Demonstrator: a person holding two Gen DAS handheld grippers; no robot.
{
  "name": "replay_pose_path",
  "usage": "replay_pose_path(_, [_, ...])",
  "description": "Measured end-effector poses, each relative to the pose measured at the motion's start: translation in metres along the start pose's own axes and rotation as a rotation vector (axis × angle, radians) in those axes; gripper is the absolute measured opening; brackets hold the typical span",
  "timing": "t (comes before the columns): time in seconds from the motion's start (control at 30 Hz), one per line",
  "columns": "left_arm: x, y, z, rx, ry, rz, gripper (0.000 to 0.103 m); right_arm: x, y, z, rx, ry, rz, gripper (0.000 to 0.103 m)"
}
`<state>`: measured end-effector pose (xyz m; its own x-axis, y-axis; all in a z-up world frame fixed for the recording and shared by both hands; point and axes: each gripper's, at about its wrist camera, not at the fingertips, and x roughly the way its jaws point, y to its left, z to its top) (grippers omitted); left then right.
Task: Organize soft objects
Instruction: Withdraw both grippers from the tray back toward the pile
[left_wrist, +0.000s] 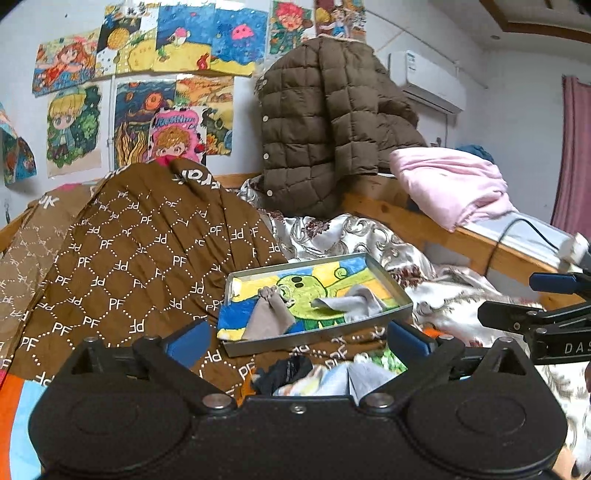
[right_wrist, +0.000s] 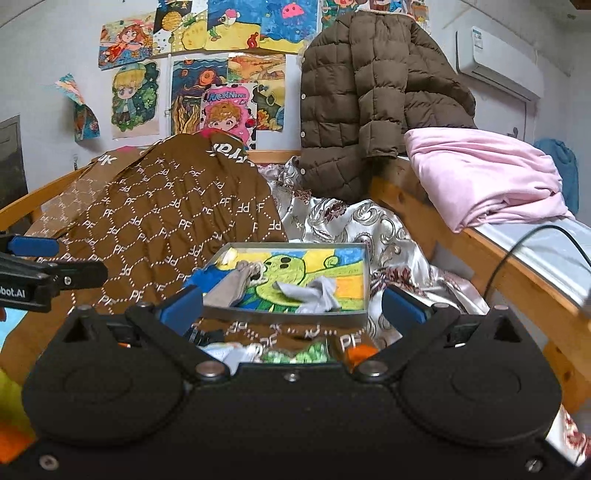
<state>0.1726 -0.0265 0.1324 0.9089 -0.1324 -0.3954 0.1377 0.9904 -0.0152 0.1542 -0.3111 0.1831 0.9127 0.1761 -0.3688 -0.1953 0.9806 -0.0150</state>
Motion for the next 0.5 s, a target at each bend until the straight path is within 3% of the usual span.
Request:
replay_pose_path(0.2, [-0.032, -0.01, -0.039, 0.015, -0.059, 0.025, 0.102, -0.019, 0.003, -0.038, 0.018, 0.005, 0.005, 0.102])
replay_pose_path(0.5, [-0.042, -0.016, -0.076, 0.052, -0.005, 0.013, 0.102, -0.043, 0.015, -0.084, -0.018, 0.026, -0.004, 0.102])
